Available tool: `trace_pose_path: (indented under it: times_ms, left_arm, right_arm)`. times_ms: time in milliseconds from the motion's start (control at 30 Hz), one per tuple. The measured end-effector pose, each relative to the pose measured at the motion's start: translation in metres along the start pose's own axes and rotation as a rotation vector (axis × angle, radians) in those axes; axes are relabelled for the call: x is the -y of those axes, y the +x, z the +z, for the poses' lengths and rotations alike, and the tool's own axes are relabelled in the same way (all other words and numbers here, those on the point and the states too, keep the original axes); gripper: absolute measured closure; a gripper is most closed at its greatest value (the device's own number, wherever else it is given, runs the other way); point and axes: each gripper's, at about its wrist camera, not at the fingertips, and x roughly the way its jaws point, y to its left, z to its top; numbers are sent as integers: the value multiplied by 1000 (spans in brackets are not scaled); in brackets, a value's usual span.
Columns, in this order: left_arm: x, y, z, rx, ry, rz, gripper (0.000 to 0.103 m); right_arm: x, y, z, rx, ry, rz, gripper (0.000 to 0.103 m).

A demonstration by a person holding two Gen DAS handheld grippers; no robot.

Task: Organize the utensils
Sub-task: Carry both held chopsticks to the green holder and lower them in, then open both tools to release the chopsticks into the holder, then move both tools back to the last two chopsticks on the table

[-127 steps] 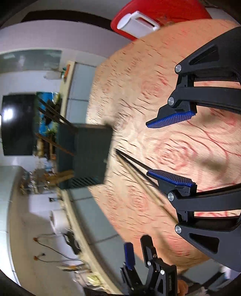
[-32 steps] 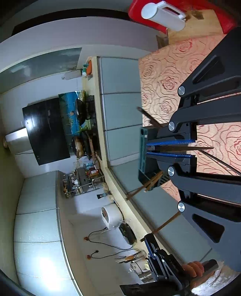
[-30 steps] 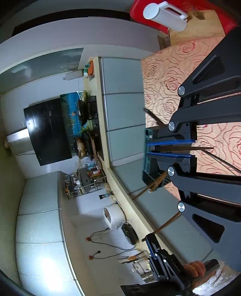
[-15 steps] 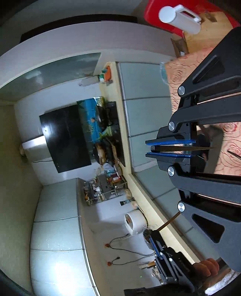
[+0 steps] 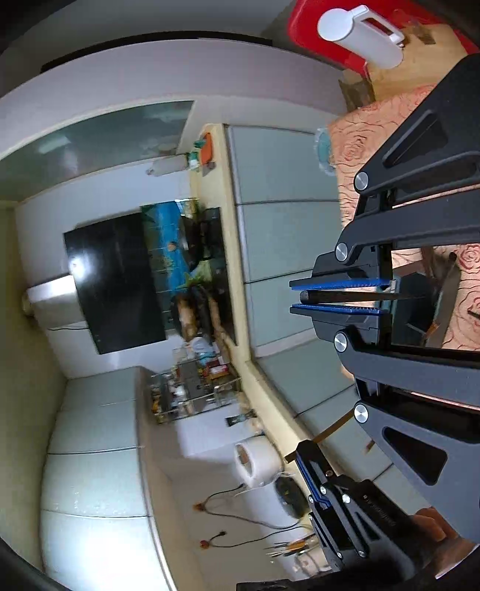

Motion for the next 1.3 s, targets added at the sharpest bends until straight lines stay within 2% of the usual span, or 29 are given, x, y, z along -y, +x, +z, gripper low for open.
trace_pose_path:
  times_ms: [367,433,500,533,567,667,867,1000,1200,1300]
  left_arm:
    - [-15,12,-38,-69,-21,-1,96]
    - [-18,10,-40,-70,-25,-3,86]
    - [-20,5,-40,-61,-33,-2,64]
    - [-22,1,-39,-51,-39,-1,61]
    - [-24,-2,-39,-45,-43,-1,57]
    - [-28,-11,-42,-29,-46,7,49]
    - [-37,-26,-53,-25,-63,1,45]
    - [-43,-39,-72,-35,-85,-21,42]
    - [-42,-57,-129,-91,-85,-43,41]
    - [-40,-64,-164,-129,-73,-49,40]
  right_arm:
    - [-6,20,-38,-107,-19,5,93]
    - [-7,20,-40,-107,-26,0,92]
    - [-9,18,-40,-105,-30,-6,80]
    - [-9,17,-41,-101,-27,-9,70]
    - [-8,14,-41,-91,-22,-13,64]
    - [-8,6,-40,-72,-24,-14,62]
    - [-5,-13,-40,-44,-34,-14,62]
    - [-4,-30,-49,-33,-33,-10,61]
    - [-5,-57,-92,-74,-33,2,56]
    - [-12,-66,-130,-129,-42,11,56]
